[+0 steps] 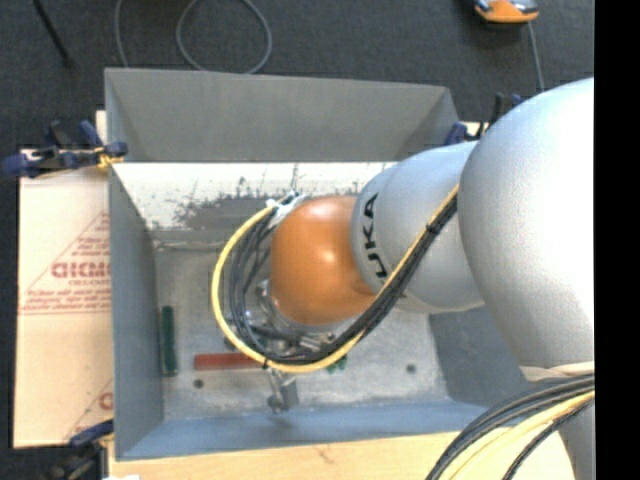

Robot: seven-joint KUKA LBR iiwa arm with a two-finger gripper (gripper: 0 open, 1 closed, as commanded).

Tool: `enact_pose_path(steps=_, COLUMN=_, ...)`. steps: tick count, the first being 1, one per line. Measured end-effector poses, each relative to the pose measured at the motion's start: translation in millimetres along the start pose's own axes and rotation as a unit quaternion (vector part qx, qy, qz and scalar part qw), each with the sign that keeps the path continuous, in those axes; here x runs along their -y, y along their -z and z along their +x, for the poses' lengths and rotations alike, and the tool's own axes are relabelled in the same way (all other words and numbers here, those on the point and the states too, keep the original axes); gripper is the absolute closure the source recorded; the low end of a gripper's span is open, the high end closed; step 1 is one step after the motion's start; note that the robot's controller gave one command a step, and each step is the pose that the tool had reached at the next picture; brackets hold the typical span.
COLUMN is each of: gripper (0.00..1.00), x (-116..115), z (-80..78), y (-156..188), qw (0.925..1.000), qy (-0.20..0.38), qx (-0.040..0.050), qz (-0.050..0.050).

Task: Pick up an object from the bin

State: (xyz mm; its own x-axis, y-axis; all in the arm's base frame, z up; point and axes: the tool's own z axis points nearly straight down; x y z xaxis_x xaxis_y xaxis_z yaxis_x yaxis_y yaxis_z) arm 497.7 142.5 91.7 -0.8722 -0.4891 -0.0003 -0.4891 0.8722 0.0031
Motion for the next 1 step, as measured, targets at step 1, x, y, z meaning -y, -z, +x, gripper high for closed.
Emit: enact_pose_path(steps=1, gripper=0.00, x=13.5, z=-62.0, y=-21.3, qw=0.9964, qy=-0.085, qx=0.0029, qz=0.001)
